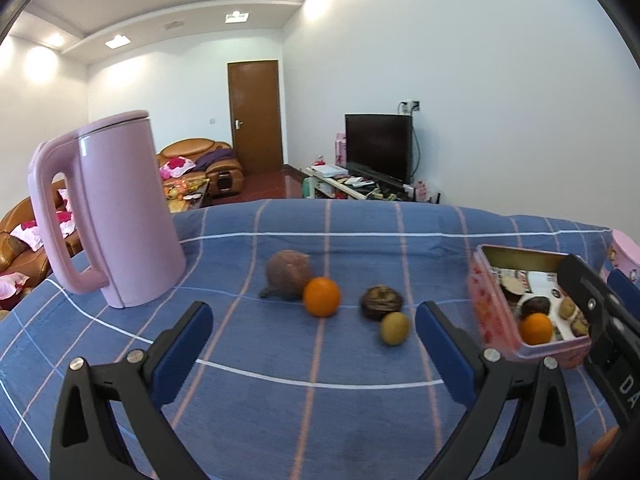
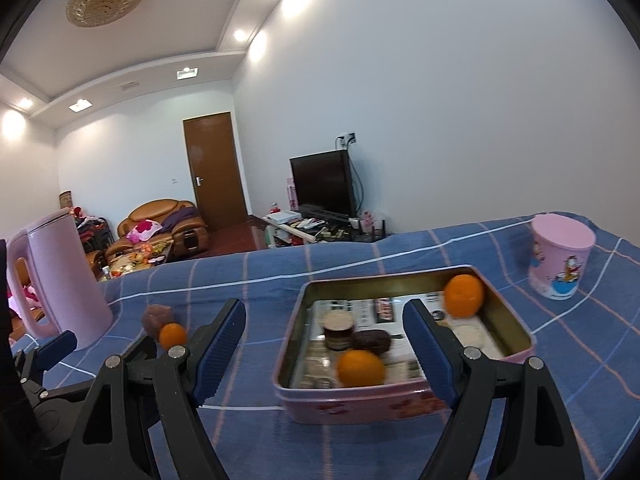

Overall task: Organize fruits
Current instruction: 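Grasp the small yellow-green fruit with the right tool while the left tool approaches the dark brown fruit, then carry the yellow-green fruit over the tin with the right tool while the left tool nears the dark fruit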

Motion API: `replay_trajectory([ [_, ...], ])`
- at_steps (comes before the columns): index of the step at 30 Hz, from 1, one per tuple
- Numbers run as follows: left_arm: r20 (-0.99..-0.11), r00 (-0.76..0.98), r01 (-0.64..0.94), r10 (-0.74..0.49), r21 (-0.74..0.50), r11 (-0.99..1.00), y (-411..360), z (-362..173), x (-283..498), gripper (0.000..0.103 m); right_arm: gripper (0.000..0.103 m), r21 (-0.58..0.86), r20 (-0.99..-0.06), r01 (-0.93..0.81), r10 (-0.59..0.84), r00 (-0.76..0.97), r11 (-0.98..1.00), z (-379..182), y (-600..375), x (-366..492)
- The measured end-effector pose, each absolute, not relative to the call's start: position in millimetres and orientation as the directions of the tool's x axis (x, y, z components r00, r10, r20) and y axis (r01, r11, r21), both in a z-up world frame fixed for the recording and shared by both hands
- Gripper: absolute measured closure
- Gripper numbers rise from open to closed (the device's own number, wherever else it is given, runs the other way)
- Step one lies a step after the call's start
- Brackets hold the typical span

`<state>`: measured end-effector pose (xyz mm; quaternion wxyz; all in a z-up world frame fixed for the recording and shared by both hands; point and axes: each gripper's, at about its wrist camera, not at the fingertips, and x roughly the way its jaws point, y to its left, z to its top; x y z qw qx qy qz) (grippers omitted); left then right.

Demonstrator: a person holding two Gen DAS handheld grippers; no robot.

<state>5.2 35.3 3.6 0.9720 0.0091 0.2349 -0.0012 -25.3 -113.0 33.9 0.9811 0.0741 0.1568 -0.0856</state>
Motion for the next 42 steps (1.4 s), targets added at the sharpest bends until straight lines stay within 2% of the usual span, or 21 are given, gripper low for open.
replay_trajectory([
  [7,-0.476,0.877,-0.057,0.071,0.045,0.997,64.5,1.1,24.6,0.000,0.021,0.091,-0.331,0.151,-0.113,0.937,0.984,33.7,-88.9,-8.4],
  [12,-0.551,0.815,-0.161,0.179,0.080,0.984,94.5,-6.7,50.9,0.000,0.021,0.038,-0.371,0.114,-0.092,0.924,0.993,31.2,-68.2,9.6],
  [17,-0.629,0.746,-0.248,0.221,0.046,0.968,125.4,-16.7,66.8,0.000,0.021,-0.013,-0.461,0.027,-0.030,0.887,1.000,24.0,-45.4,38.3],
  [21,-0.665,0.713,-0.280,0.222,0.020,0.960,136.4,-24.1,70.0,0.000,0.022,-0.035,-0.573,-0.078,0.043,0.819,0.996,10.5,-27.1,68.5],
  [22,-0.668,0.709,-0.282,0.223,0.021,0.959,136.7,-25.0,70.1,0.000,0.024,-0.038,-0.595,-0.098,0.056,0.801,0.995,7.5,-24.2,74.4],
  [23,-0.670,0.709,-0.279,0.221,0.022,0.960,136.9,-26.1,69.9,0.000,0.034,-0.041,-0.617,-0.113,0.064,0.785,0.993,4.7,-21.4,79.8],
  [25,-0.670,0.709,-0.271,0.219,0.027,0.962,136.0,-27.0,68.2,0.000,0.046,-0.048,-0.669,-0.121,0.058,0.741,0.991,-3.0,-18.5,91.5],
  [30,-0.680,0.704,-0.250,0.206,0.035,0.968,132.7,-28.3,70.4,0.000,0.047,-0.002,-0.753,-0.131,0.085,0.653,0.991,-19.6,-21.9,111.5],
  [33,-0.686,0.701,-0.244,0.196,0.028,0.969,132.0,-27.8,71.4,0.000,0.061,0.035,-0.783,-0.128,0.107,0.613,0.991,-26.8,-25.2,120.0],
  [36,-0.693,0.699,-0.233,0.178,0.015,0.972,132.5,-28.2,71.3,0.000,0.068,0.044,-0.778,-0.128,0.114,0.617,0.991,-26.4,-26.2,119.9],
  [37,-0.696,0.698,-0.227,0.167,0.006,0.974,132.8,-28.3,71.0,0.000,0.073,0.043,-0.778,-0.129,0.114,0.618,0.991,-26.6,-25.5,119.8],
  [42,-0.685,0.722,-0.173,0.098,-0.042,0.984,128.0,-25.7,67.5,0.000,0.073,0.075,-0.734,-0.125,0.139,0.665,0.989,-16.2,-35.1,102.3],
])
